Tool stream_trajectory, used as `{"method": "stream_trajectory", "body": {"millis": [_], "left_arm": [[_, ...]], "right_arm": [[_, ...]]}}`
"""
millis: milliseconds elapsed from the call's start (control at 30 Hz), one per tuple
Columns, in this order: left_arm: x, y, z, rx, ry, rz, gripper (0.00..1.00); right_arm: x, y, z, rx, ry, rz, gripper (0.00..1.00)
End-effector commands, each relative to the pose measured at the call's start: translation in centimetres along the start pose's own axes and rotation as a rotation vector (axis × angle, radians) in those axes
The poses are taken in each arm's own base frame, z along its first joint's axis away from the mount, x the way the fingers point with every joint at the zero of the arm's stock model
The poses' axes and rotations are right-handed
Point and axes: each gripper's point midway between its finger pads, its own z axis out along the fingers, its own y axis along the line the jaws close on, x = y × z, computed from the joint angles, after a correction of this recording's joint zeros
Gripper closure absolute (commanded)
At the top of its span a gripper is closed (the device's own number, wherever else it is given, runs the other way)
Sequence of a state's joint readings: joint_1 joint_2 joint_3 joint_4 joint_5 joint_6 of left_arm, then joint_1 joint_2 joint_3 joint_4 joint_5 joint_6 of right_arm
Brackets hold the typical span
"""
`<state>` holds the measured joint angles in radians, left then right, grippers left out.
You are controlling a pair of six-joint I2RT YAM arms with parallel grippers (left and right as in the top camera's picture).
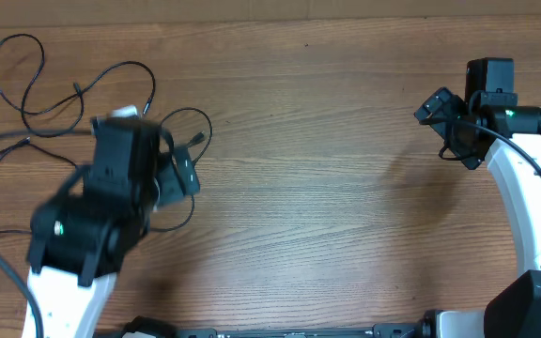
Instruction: Untangle cables
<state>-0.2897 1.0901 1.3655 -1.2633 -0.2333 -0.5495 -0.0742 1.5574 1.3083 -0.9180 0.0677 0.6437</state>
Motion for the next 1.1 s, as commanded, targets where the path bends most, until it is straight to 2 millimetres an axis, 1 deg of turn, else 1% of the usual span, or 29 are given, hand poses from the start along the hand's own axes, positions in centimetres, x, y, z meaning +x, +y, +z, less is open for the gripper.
{"method": "stream_trajectory", "body": {"millis": [0,67,133,233,300,500,1067], "left_arm": [[2.3,1.6,-0.4,-0.006,-0.025,-0.033,0.00],[3.9,2.6,-0.7,-0.005,-0.017,-0.074,0.00],[5.0,3.4,-1.1,-0.007,-0.014,-0.106,0.01],[5.9,4.2,-1.9,0.001,-0.023,-0.155,0.00],[6.2,4.5,-2.2,0.001,-0.024,-0.158,0.00],[7.9,5.7,-2.1,-0.055,0.043,-0.131,0.00],[8.3,5.3,-2.1,-0.034,0.065,-0.132,0.00]], "right_arm": [[-0.9,0.4,-0.8,-0.014,-0.031,0.006,0.00],[-0.9,0.4,-0.8,-0.014,-0.031,0.006,0.00],[-0.9,0.4,-0.8,-0.014,-0.031,0.006,0.00],[-0.9,0.4,-0.8,-0.014,-0.031,0.006,0.00],[-0.9,0.4,-0.8,-0.014,-0.031,0.007,0.00],[-0.9,0.4,-0.8,-0.014,-0.031,0.006,0.00],[-0.9,0.4,-0.8,-0.014,-0.031,0.007,0.00]]}}
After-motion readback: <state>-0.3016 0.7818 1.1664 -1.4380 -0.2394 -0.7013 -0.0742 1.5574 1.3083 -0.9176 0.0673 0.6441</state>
